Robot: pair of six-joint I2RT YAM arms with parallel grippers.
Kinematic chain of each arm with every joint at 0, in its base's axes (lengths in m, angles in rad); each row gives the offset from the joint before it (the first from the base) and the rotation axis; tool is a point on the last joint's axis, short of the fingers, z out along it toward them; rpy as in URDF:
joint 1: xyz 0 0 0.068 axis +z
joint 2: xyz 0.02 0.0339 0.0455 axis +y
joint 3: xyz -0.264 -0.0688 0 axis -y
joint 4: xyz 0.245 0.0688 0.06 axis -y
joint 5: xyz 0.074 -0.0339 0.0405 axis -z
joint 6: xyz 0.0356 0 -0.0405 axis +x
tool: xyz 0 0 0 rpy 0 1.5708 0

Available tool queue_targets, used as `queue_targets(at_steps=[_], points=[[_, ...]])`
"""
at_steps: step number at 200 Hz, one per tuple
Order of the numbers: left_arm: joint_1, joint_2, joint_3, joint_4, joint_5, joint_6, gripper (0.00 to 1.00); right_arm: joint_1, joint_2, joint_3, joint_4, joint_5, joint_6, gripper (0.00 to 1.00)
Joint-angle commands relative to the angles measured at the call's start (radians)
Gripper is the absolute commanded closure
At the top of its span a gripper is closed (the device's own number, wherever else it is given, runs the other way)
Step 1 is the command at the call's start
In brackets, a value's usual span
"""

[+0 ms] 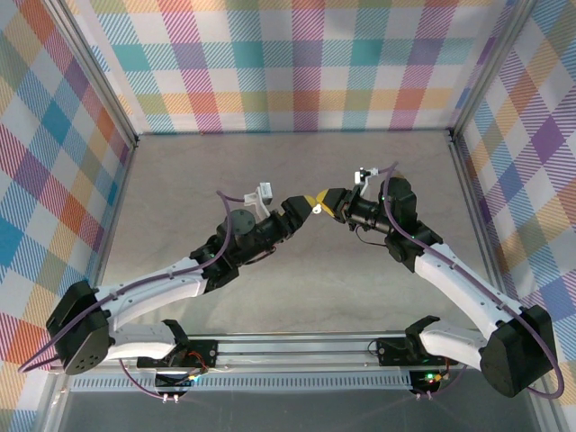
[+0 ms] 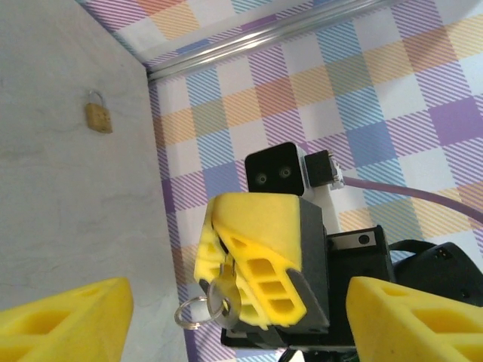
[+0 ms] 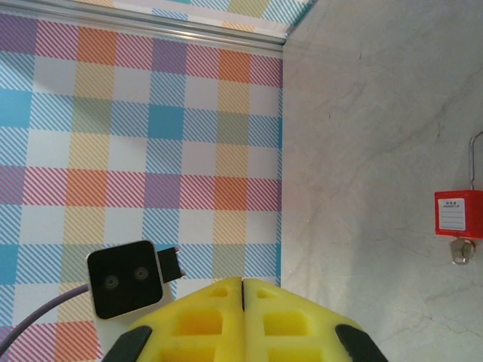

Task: Unlock with the key

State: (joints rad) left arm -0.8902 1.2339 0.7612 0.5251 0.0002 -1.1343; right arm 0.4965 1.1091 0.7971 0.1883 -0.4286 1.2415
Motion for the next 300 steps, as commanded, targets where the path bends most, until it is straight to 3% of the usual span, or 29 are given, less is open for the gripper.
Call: queue_targets(at_steps=[1, 50, 124, 300], points=[[0.018, 0.043, -0.006, 0.161, 0.05, -0.026, 0.32, -0.004, -0.015, 0.014, 0.055, -0.021, 0.025, 1.0], [0.022, 0.119, -0.002, 0.274, 0.085, -0.054, 0.41, -0.004, -0.029, 0.0, 0.068, -0.01, 0.038, 1.0], [0.022, 0.129, -0.032, 0.33, 0.1, -0.085, 0.73, -0.004, -0.028, -0.008, 0.068, -0.003, 0.039, 1.0], [0.022, 0.157, -0.007, 0.361, 0.165, -0.111, 0.9, -0.002, -0.009, -0.033, 0.103, 0.007, 0.058, 1.0]])
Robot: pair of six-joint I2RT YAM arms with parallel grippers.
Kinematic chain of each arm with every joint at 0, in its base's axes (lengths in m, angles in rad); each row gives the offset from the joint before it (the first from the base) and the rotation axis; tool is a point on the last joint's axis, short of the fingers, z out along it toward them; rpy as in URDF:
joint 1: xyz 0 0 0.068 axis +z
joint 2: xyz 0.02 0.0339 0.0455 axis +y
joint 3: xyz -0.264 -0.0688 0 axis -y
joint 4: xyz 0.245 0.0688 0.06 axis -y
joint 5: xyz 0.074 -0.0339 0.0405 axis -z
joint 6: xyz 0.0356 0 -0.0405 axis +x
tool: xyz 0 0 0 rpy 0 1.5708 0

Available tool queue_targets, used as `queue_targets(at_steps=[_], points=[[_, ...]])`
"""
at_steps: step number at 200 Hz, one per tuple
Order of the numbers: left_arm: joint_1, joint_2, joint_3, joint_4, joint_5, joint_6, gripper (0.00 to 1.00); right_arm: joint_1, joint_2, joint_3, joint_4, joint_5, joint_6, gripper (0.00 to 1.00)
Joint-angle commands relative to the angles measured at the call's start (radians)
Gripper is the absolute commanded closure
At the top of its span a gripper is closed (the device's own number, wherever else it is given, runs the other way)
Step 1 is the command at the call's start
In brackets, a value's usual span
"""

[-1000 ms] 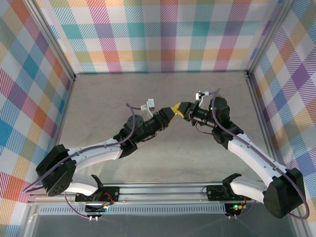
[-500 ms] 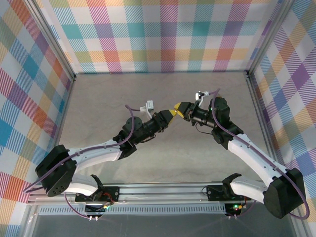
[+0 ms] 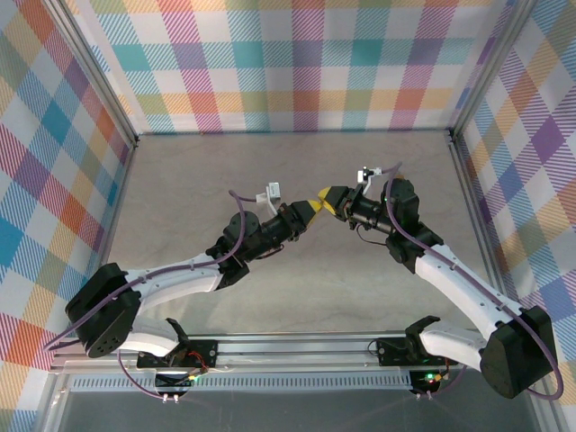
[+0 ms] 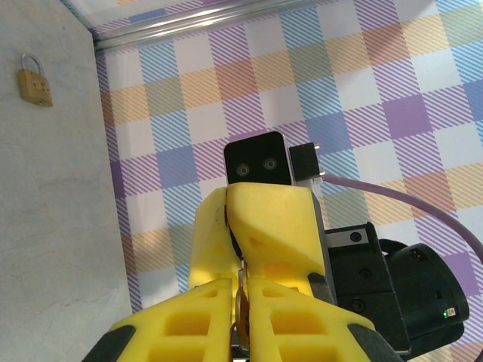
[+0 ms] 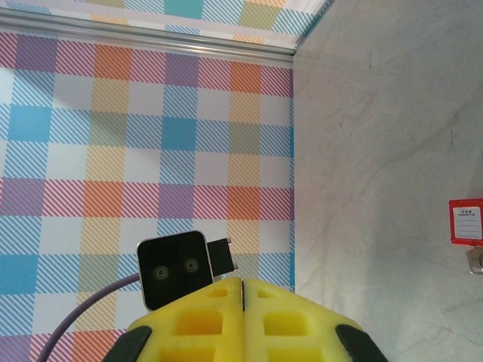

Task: Unlock with the key

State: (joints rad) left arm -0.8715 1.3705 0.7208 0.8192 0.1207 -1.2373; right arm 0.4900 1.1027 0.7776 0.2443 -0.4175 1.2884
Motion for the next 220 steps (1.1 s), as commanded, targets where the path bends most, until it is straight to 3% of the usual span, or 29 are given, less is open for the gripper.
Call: queue_targets(at_steps=[1, 42, 70, 102, 141, 191, 220], points=[[0.003, 0.021, 0.034, 0.068, 0.045, -0.009, 0.9, 0.004, -0.003, -0.015, 0.047, -0.003, 0.012, 1.0], [0.004, 0.035, 0.035, 0.086, 0.056, -0.017, 1.0, 0.007, -0.008, -0.023, 0.043, 0.002, 0.01, 1.0], [0.019, 0.001, 0.035, -0.013, 0.07, 0.012, 1.0, 0.005, -0.035, -0.014, -0.027, 0.005, -0.041, 1.0], [0.071, -0.064, 0.04, -0.162, 0.149, 0.068, 1.0, -0.003, -0.085, 0.034, -0.213, 0.014, -0.165, 0.65], [0.102, -0.074, 0.096, -0.326, 0.294, 0.172, 1.0, -0.014, -0.091, 0.061, -0.282, -0.055, -0.248, 0.47], [0.109, -0.036, 0.158, -0.374, 0.383, 0.214, 1.0, -0.014, -0.086, 0.033, -0.233, -0.081, -0.234, 0.44], [0.11, -0.022, 0.17, -0.373, 0.396, 0.217, 1.0, -0.014, -0.08, 0.013, -0.21, -0.079, -0.215, 0.51]])
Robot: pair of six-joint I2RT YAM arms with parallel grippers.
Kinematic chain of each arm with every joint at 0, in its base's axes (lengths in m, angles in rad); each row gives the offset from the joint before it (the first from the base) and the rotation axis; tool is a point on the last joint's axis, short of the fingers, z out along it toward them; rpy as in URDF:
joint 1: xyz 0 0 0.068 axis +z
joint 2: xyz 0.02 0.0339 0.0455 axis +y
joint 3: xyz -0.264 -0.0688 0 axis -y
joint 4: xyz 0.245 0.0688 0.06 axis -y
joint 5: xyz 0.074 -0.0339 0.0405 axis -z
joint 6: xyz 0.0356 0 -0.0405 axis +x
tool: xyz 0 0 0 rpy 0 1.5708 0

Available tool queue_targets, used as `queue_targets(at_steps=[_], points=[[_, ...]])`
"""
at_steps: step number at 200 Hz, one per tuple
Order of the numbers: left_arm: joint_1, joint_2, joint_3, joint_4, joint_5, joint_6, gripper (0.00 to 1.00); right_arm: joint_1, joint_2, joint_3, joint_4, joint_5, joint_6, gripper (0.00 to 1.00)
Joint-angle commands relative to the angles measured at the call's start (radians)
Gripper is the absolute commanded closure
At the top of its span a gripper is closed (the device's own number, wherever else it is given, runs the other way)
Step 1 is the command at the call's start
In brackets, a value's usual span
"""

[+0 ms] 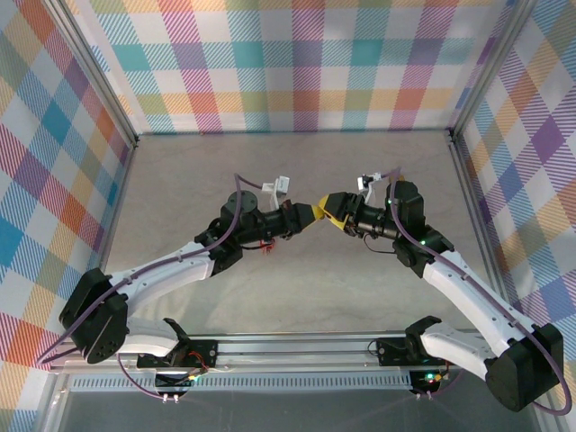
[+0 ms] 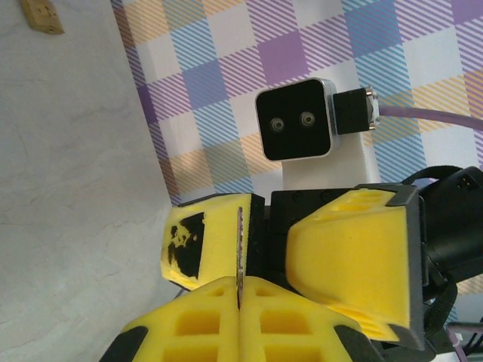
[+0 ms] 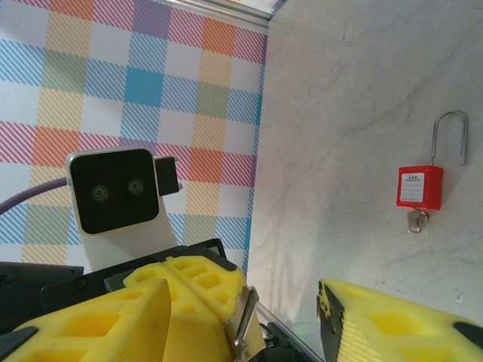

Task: Unlock with the key

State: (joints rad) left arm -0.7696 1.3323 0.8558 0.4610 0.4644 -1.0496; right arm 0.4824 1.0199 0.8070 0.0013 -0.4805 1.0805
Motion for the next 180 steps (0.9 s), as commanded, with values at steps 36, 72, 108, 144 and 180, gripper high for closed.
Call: queue_targets(at_steps=[36, 72, 108, 144, 180], points=[[0.007, 0.019, 0.035, -0.009, 0.062, 0.026, 1.0, -0.007, 0.0, -0.033, 0.048, 0.0, 0.004, 0.68], [0.006, 0.017, 0.031, -0.002, 0.066, 0.025, 1.0, -0.007, 0.003, -0.041, 0.037, 0.024, 0.008, 0.79], [0.006, 0.006, 0.017, 0.0, 0.065, 0.026, 1.0, -0.007, -0.001, -0.053, 0.038, 0.042, 0.019, 0.93], [0.001, -0.021, -0.028, 0.044, 0.023, 0.01, 1.0, -0.007, -0.017, -0.076, 0.058, 0.063, 0.047, 1.0], [-0.026, -0.006, -0.071, 0.144, -0.042, -0.044, 0.82, -0.006, -0.03, -0.098, 0.075, 0.09, 0.08, 1.0]])
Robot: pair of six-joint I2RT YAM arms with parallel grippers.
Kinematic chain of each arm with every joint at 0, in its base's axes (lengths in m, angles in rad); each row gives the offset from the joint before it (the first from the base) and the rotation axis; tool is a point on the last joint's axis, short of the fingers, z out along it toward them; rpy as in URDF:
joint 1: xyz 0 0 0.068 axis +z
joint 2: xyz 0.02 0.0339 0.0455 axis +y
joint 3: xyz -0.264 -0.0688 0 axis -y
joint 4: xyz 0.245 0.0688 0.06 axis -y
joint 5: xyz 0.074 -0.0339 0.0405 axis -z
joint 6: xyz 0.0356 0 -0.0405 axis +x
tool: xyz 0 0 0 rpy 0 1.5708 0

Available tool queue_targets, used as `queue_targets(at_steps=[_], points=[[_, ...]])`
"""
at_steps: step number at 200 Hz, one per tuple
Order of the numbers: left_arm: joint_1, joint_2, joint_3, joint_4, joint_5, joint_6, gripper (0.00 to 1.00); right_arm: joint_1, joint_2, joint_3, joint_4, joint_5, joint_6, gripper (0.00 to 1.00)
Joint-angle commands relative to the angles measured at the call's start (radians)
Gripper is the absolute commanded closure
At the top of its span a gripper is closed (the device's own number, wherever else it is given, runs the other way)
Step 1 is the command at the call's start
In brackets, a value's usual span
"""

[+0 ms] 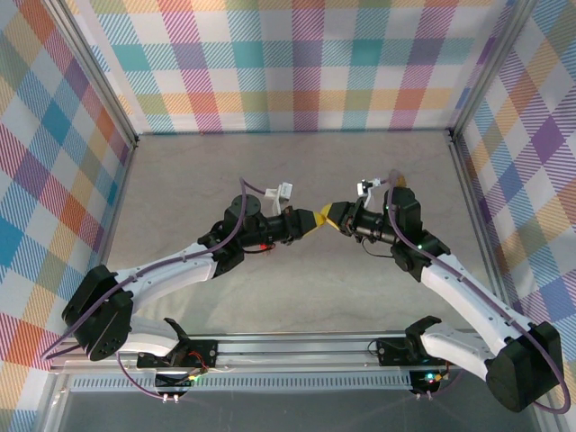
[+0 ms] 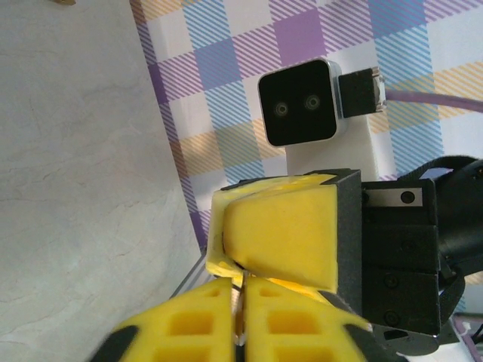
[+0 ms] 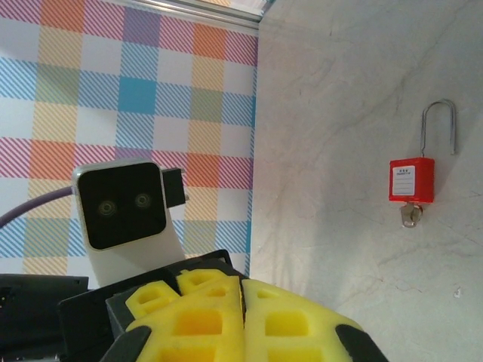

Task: Unlock with the key

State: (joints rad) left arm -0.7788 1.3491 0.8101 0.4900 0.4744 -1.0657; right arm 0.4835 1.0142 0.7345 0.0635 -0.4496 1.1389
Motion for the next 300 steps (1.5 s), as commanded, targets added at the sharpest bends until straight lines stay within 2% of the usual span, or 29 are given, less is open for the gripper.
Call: queue_targets(at_steps=[1, 84, 180, 219, 300], points=[[-0.018, -0.023, -0.026, 0.116, -0.054, -0.029, 0.82, -0.007, -0.025, -0.026, 0.012, 0.06, 0.023, 1.0], [-0.069, 0.004, -0.051, 0.189, -0.102, -0.079, 0.81, -0.006, -0.031, -0.037, 0.011, 0.088, 0.037, 1.0], [-0.071, 0.053, -0.023, 0.211, -0.105, -0.086, 0.75, -0.006, -0.029, -0.04, 0.026, 0.078, 0.045, 1.0], [-0.07, 0.068, -0.016, 0.219, -0.106, -0.087, 0.78, -0.006, -0.025, -0.043, 0.034, 0.073, 0.051, 1.0], [-0.07, 0.081, -0.014, 0.234, -0.094, -0.093, 0.93, -0.007, -0.026, -0.052, 0.035, 0.075, 0.053, 1.0]])
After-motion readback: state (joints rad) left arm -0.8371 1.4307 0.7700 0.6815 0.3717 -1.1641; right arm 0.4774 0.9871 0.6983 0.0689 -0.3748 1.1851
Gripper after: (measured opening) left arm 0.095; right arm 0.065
